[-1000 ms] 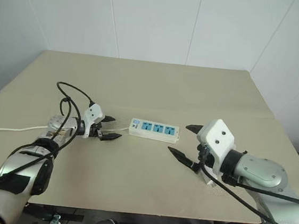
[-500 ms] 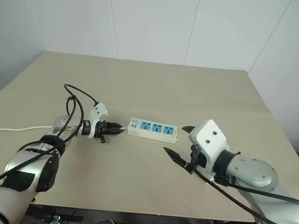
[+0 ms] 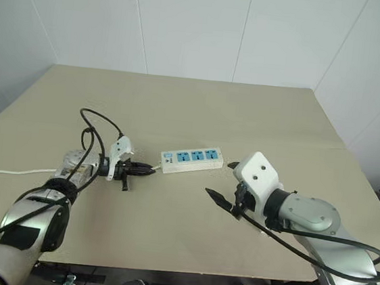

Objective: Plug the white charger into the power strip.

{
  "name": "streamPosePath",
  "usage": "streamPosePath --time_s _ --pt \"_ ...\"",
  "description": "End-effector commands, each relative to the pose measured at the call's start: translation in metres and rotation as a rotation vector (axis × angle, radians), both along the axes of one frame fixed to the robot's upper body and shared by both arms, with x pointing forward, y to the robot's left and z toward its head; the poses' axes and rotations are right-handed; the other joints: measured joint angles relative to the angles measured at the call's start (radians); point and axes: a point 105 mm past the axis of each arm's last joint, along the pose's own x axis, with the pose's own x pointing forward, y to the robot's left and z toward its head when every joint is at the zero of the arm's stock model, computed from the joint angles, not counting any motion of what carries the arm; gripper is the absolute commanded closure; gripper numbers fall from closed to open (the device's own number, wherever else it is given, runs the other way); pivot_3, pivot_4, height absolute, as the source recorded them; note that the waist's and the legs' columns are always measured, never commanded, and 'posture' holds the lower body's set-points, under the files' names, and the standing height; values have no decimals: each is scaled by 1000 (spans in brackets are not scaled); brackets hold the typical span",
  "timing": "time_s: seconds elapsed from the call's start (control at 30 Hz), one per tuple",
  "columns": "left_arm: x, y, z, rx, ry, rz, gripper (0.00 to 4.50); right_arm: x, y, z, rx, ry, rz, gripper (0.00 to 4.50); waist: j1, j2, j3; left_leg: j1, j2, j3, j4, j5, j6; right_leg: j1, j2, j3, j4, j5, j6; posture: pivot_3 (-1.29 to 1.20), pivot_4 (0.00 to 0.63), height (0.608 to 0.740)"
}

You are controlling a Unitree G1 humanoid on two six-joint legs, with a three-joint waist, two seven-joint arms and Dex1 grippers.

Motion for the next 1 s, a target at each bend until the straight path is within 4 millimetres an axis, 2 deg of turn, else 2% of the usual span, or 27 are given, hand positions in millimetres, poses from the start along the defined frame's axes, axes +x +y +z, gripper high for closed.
streamPosePath --time_s 0.03,0.17,0.27,0.3,0.37,0.47,0.63,0.93,0.97,1.0 --pt "-7 -6 23 -76 -83 -28 4464 -1 3 7 10 -42 27 0 2 0 0 0 0 0 0 0 0 0 0 0 0 0 0 0 150 740" --pt "-43 -14 19 -109 -1 -11 4464 1 6 4 16 -33 48 0 -1 0 0 1 0 0 0 0 0 1 -1 0 1 0 0 0 150 740" --pt "-67 -22 13 -119 -3 44 4464 4 9 2 23 -28 67 0 -1 0 0 2 1 0 0 0 0 1 0 0 1 0 0 0 150 740" --pt "-73 -25 9 -115 49 49 4464 5 10 2 25 -26 74 0 2 0 0 2 1 0 0 0 0 1 0 0 1 0 0 0 150 740" --pt "-78 -27 -1 -60 74 85 4464 6 12 1 28 -23 86 0 6 0 0 3 1 0 1 0 0 2 0 -1 1 0 0 0 150 740" --pt "-83 -27 0 -92 43 86 4464 8 15 0 28 -19 103 0 5 0 0 4 1 0 1 0 0 2 0 0 0 0 1 0 150 740" --pt "-91 -29 8 -173 66 37 3041 8 16 -2 27 -16 113 0 1 0 0 4 1 1 1 0 0 2 0 0 0 1 -2 0 150 740" --pt "-88 -15 18 -154 81 -43 218 8 14 -3 24 -15 99 0 0 0 0 4 1 1 0 0 0 2 0 0 0 1 -2 0 150 740" --pt "-84 -14 19 -155 71 -38 12 6 14 -4 24 -8 104 0 0 0 0 4 1 1 0 0 0 2 0 0 0 1 -2 0 150 740" --pt "-81 -13 19 -155 63 -35 12 5 15 -4 24 -3 109 0 1 0 0 4 1 1 0 0 0 2 0 0 0 1 -2 0 150 740"
